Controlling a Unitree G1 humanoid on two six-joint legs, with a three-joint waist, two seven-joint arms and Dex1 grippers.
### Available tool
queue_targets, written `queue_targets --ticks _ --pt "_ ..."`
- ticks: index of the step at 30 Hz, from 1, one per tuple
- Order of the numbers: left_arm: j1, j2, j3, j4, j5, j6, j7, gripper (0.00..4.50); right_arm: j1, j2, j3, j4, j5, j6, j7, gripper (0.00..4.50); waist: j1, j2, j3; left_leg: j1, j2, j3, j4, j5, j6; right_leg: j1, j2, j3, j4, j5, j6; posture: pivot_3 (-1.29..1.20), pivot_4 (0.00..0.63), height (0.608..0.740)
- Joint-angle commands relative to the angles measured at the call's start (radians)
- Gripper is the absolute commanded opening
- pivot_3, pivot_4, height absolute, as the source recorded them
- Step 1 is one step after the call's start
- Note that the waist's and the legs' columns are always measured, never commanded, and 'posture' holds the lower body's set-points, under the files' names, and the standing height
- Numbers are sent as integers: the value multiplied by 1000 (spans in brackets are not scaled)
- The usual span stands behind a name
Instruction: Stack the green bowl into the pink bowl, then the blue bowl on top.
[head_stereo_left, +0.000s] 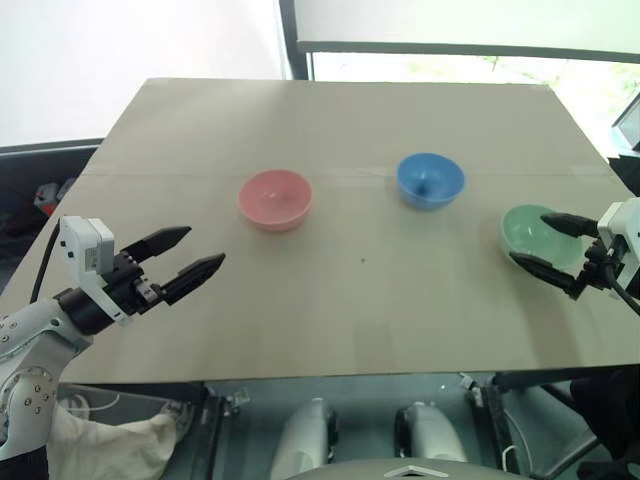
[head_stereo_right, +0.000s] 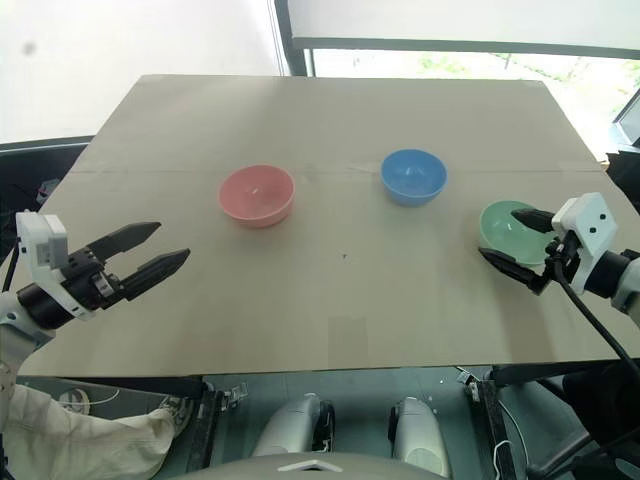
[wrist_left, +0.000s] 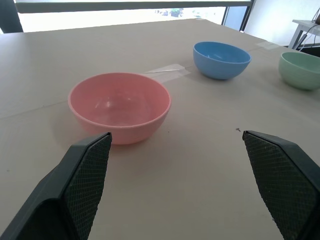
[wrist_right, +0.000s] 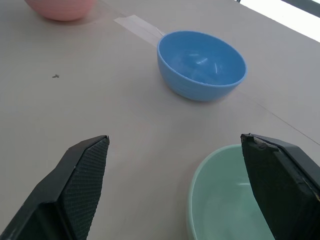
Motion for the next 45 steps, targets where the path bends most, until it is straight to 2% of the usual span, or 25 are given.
queue_targets --ticks 1,5,9,12,15,17,20,22,27,31,32,33,34,37,38,40,42,43,45 --pt "-23 16 13 -16 -14 3 4 4432 -33 -17 -22 -14 17 -2 4 4420 0 0 0 0 0 0 0 0 0 0 0 0 0 0 0 0 150 740" --pt "-50 8 4 -30 -16 17 26 4432 -79 -1 6 3 6 -11 -3 4420 -1 0 0 0 0 0 0 0 0 0 0 0 0 0 0 0 150 740" --pt "-70 2 -31 -59 46 23 102 4432 -99 16 32 0 7 -22 9 4420 1 0 0 0 0 0 0 0 0 0 0 0 0 1 1 0 150 740" --pt "-109 5 -120 -105 222 -23 238 4432 -155 68 106 -10 17 -58 34 4420 -1 0 0 0 0 0 0 0 0 0 0 0 0 2 3 0 150 740" --pt "-192 24 -197 -128 287 44 328 4432 -221 129 200 -28 33 -61 67 4420 -1 -1 1 1 0 0 0 0 0 1 1 0 0 2 3 0 150 740" --pt "-266 70 -277 -134 365 115 379 4432 -268 168 273 -27 24 -67 89 4420 -1 -1 1 1 0 -1 0 0 0 1 1 0 1 2 3 0 150 740" --pt "-414 168 -465 -125 474 226 372 4432 -330 225 375 -9 -9 -90 114 4420 1 -2 3 0 -1 -2 1 0 0 1 2 -2 2 2 3 0 150 740" --pt "-500 193 -572 -107 514 311 363 4432 -363 257 418 8 -23 -104 124 4420 2 -2 3 0 -1 -2 0 0 0 1 2 -2 2 2 3 0 150 740" --pt "-663 168 -745 -77 589 380 335 4432 -412 304 465 53 -64 -147 128 4420 0 -3 5 -4 -5 -2 0 0 0 -1 2 -3 3 2 3 0 150 740" --pt "-765 144 -905 30 679 380 275 4432 -422 323 472 70 -82 -166 120 4420 0 -3 7 -6 -5 -2 0 1 -1 -3 3 -4 3 1 4 0 150 740" --pt "-782 137 -929 55 699 366 266 3939 -424 325 473 72 -86 -169 119 4500 0 -4 7 -6 -5 -2 0 1 -1 -3 3 -4 3 1 4 0 150 740" --pt "-804 123 -950 89 716 353 256 3751 -424 328 473 74 -89 -170 116 4500 0 -4 7 -6 -5 -2 0 1 -1 -3 3 -4 3 1 4 0 150 740" --pt "-825 107 -965 120 732 335 245 3213 -423 330 472 75 -95 -170 108 4500 0 -4 7 -6 -5 -2 0 1 -1 -3 3 -4 3 1 4 0 150 740" --pt "-867 77 -989 190 767 295 212 2373 -415 334 465 74 -105 -170 94 4500 0 -5 8 -5 -4 -2 2 1 -2 -2 3 -4 3 1 4 0 150 740" --pt "-873 71 -992 206 778 283 202 1830 -410 333 462 72 -107 -171 91 4500 0 -5 8 -5 -4 -2 2 1 -2 -3 3 -4 3 1 4 0 150 740" --pt "-883 59 -991 228 792 264 184 1192 -400 328 456 69 -109 -174 86 4500 0 -5 8 -5 -4 -2 2 1 -2 -3 3 -4 3 1 4 0 150 740" --pt "-886 48 -985 243 801 248 166 264 -391 323 450 65 -111 -174 81 4500 -1 -5 8 -5 -4 -2 2 1 -2 -2 3 -4 3 1 4 0 150 740" --pt "-884 44 -976 242 792 238 149 63 -384 321 445 60 -113 -174 77 4500 -1 -5 9 -5 -4 -2 2 1 -2 -3 3 -4 3 1 4 0 150 740" --pt "-879 40 -958 212 760 228 93 63 -366 312 433 47 -116 -169 64 4500 1 -5 9 -6 -4 -2 2 1 -2 -2 3 -4 3 1 4 0 150 740"
